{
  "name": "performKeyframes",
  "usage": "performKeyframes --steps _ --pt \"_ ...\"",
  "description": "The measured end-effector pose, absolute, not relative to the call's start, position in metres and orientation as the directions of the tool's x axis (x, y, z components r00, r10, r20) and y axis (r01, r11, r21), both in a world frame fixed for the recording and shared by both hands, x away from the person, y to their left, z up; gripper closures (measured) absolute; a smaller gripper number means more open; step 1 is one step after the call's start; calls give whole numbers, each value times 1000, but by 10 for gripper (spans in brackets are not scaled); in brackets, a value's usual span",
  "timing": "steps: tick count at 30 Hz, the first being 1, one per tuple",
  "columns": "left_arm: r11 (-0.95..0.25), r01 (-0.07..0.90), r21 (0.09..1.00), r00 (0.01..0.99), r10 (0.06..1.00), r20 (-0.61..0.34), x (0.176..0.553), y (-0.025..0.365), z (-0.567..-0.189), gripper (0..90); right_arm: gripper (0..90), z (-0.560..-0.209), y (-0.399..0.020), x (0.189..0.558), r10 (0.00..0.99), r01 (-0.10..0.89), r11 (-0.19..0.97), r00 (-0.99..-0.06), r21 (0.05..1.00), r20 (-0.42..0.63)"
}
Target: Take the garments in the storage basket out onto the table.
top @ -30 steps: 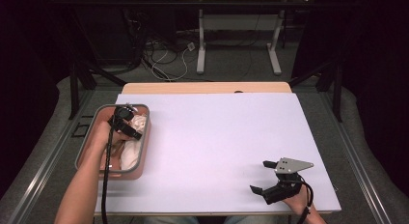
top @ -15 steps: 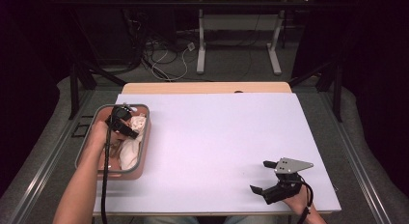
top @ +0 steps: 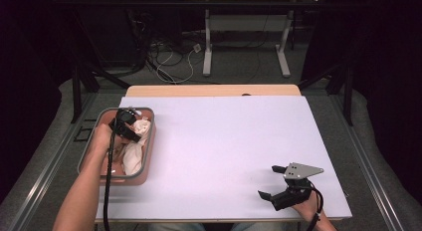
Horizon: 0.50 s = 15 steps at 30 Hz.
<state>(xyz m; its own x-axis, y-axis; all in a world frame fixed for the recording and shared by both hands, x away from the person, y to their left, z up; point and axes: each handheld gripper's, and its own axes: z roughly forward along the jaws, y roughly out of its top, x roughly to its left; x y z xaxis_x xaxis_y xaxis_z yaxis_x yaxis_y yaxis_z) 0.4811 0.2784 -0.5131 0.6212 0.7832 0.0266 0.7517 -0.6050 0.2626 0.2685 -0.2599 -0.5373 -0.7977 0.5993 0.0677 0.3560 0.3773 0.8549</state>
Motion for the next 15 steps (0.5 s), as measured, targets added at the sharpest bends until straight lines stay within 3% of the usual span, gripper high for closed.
performKeyframes --steps 15 --pt "-630 729 269 643 765 48 474 277 -496 703 1 -537 -260 269 598 353 378 -799 856 65"
